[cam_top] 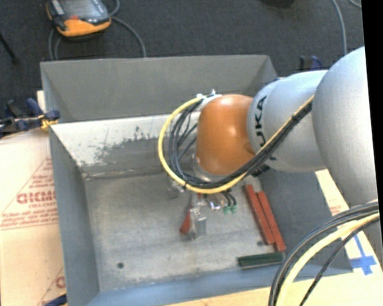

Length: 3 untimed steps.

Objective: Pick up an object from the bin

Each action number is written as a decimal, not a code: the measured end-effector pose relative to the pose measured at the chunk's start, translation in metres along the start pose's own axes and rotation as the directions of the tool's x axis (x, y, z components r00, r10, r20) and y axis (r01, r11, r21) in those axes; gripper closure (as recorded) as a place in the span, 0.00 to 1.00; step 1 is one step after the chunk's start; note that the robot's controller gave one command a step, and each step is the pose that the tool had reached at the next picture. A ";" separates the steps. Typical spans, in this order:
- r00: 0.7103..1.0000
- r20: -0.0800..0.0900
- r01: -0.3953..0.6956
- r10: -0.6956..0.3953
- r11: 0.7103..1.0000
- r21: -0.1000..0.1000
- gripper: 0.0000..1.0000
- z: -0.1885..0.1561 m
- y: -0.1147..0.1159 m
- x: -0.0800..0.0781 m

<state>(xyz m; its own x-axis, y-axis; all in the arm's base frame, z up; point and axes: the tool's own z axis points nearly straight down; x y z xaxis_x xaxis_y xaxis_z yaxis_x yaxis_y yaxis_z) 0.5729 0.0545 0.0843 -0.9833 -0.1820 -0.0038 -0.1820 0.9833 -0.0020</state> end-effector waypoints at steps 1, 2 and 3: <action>0.991 -0.001 0.136 -0.136 0.991 -0.002 1.00 0.014 -0.040 0.004; 0.991 -0.001 0.135 -0.135 0.991 -0.002 1.00 0.014 -0.040 0.004; 0.990 0.000 0.144 -0.144 0.990 -0.001 1.00 -0.187 -0.061 0.051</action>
Offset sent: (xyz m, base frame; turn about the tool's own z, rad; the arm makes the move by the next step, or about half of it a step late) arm 0.0000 0.0000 0.0000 0.0000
